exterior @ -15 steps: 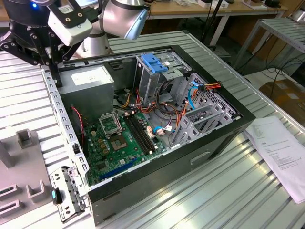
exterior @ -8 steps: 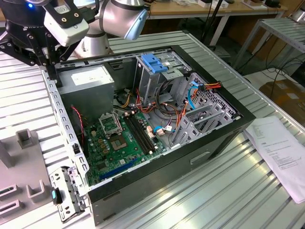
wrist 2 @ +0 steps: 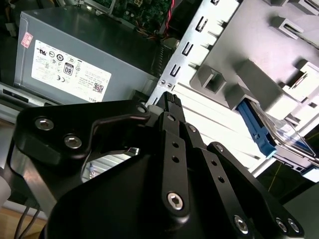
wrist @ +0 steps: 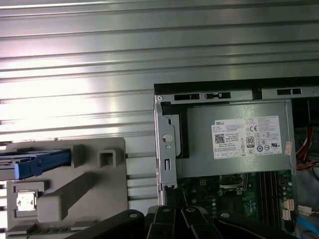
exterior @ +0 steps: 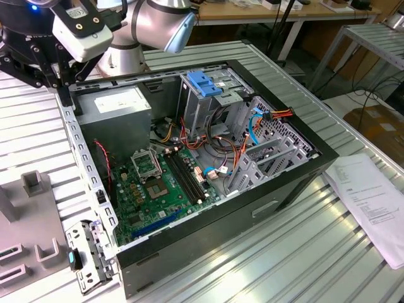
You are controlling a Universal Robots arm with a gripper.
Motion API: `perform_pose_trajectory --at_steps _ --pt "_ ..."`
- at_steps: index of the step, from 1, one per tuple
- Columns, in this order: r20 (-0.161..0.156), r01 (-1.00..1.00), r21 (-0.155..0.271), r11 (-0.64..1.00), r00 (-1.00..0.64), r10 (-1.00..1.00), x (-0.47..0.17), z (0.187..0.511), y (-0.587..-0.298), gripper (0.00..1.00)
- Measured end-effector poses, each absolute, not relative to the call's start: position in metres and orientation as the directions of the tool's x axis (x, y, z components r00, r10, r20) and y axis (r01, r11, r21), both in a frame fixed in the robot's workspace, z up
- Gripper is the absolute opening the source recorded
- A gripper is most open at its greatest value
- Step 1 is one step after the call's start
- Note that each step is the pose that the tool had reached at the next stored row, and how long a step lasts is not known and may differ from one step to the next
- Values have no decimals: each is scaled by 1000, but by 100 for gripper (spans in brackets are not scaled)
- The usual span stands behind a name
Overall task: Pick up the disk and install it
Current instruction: 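Reach for the disk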
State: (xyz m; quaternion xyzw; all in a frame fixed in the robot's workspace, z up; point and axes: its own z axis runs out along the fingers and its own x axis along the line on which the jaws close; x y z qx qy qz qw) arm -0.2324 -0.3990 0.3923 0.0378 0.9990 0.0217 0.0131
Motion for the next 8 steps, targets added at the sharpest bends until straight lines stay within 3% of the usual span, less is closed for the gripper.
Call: perform_pose_trajectory --at_steps 8 --pt "-24 75 44 996 -997 76 -239 392 -399 11"
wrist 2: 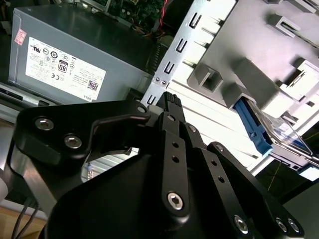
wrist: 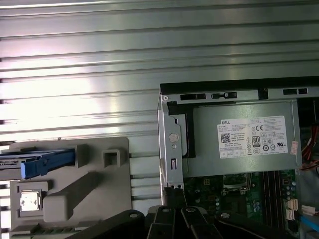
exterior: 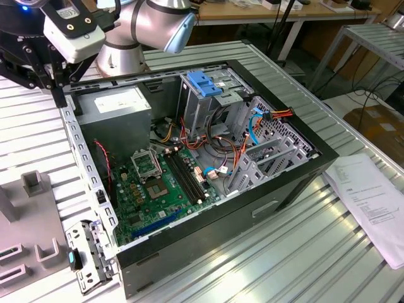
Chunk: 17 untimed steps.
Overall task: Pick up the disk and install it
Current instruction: 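Reach for the disk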
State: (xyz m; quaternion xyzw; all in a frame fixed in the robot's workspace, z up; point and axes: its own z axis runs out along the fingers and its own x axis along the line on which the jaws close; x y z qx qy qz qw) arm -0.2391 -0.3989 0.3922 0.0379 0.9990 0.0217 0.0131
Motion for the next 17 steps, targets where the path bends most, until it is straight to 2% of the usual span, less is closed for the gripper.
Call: perform_pose_trajectory --at_steps 17 --pt "-24 75 44 996 -997 76 -253 392 -399 11"
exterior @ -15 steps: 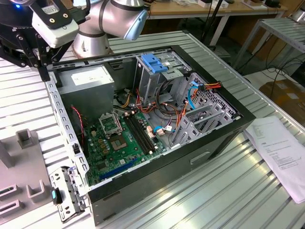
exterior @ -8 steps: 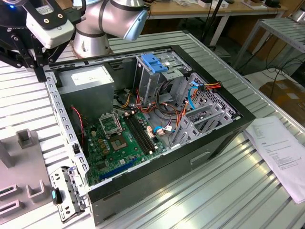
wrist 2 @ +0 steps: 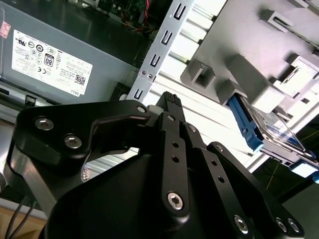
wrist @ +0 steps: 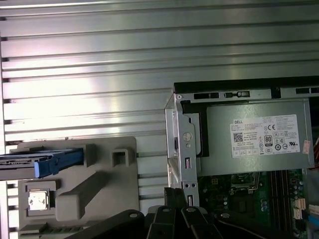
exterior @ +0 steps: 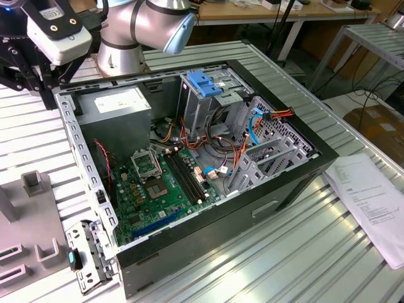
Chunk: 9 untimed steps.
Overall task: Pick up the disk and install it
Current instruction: 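Reach for the disk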
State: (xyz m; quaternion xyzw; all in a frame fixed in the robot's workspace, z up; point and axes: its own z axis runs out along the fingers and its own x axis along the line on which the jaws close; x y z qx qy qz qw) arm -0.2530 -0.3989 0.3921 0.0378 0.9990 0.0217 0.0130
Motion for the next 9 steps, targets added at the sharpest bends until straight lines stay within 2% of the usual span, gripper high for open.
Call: perform_pose_trajectory --at_steps 9 --pt "-24 75 44 996 -997 76 -260 392 -399 11"
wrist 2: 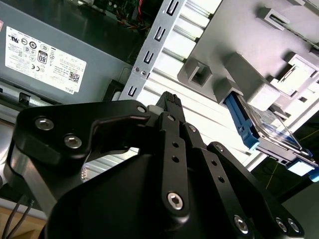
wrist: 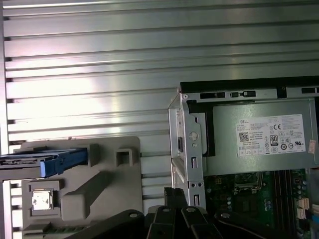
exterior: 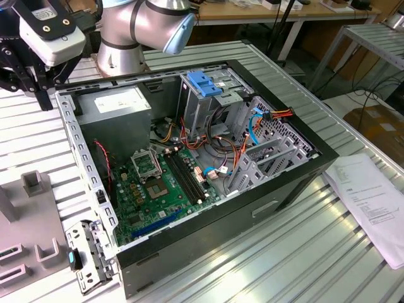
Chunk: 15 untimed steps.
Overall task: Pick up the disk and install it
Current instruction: 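Reach for the disk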
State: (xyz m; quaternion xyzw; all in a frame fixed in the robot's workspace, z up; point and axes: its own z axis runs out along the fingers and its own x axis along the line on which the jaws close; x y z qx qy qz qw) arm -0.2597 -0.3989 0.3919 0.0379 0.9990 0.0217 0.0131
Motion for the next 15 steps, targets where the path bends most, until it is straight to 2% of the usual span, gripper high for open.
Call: perform_pose_trajectory --at_steps 15 --pt "-24 75 44 996 -997 76 -277 391 -399 11"
